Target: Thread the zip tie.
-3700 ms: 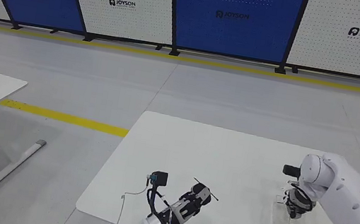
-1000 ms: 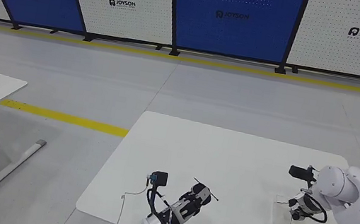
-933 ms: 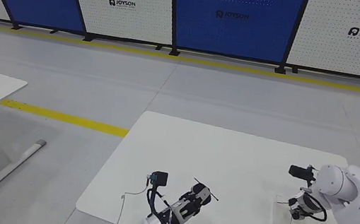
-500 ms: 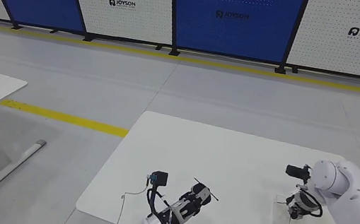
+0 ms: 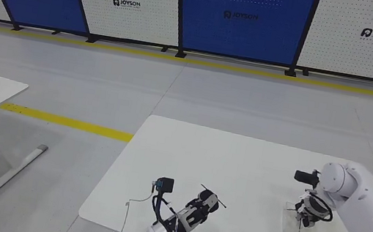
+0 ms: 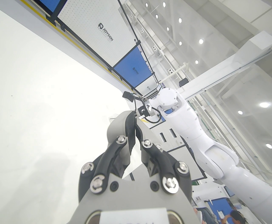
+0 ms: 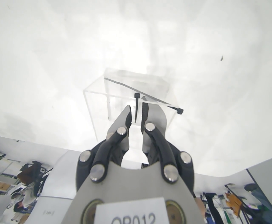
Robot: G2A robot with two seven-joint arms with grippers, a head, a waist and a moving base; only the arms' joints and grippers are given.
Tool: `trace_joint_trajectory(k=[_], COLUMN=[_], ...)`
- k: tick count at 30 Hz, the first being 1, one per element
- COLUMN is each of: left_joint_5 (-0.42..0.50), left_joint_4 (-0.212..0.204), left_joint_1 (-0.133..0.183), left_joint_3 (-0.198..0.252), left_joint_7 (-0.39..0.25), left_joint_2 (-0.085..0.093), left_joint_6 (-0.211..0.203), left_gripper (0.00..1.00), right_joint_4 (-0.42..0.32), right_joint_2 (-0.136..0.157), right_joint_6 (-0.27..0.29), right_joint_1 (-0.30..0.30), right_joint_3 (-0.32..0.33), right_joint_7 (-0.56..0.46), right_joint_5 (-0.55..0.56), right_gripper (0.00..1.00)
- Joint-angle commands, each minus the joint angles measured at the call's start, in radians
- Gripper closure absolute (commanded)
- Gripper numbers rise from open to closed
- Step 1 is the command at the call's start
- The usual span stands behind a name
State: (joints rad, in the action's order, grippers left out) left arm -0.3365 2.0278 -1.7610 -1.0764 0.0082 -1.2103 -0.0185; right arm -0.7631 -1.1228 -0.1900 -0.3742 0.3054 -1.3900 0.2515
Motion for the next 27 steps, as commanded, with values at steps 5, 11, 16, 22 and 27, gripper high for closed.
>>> trace_joint_trajectory(k=[5, 11, 16, 22, 27], left_joint_5=[0.0, 0.0, 0.0, 0.0, 0.0], left_joint_4=[0.0, 0.0, 0.0, 0.0, 0.0], left_joint_1=[0.0, 0.0, 0.0, 0.0, 0.0], left_joint_3=[0.0, 0.0, 0.0, 0.0, 0.0], left_joint_7=[0.0, 0.0, 0.0, 0.0, 0.0], left_joint_2=[0.0, 0.0, 0.0, 0.0, 0.0], left_joint_6=[0.0, 0.0, 0.0, 0.0, 0.0], left_gripper=[1.0, 1.0, 1.0, 1.0, 1.0], right_joint_4=[0.016, 0.019, 0.021, 0.041, 0.059], right_joint_2=[-0.007, -0.009, -0.013, -0.021, -0.029], right_joint_6=[0.006, 0.004, -0.008, -0.005, -0.001], right_joint_1=[0.014, 0.023, 0.028, 0.037, 0.046], right_joint_3=[-0.024, -0.043, -0.062, -0.085, -0.103], right_joint_7=[0.0, 0.0, 0.0, 0.0, 0.0], right_joint_5=[-0.016, -0.024, -0.034, -0.055, -0.07], right_gripper=[0.81, 0.83, 0.85, 0.88, 0.91])
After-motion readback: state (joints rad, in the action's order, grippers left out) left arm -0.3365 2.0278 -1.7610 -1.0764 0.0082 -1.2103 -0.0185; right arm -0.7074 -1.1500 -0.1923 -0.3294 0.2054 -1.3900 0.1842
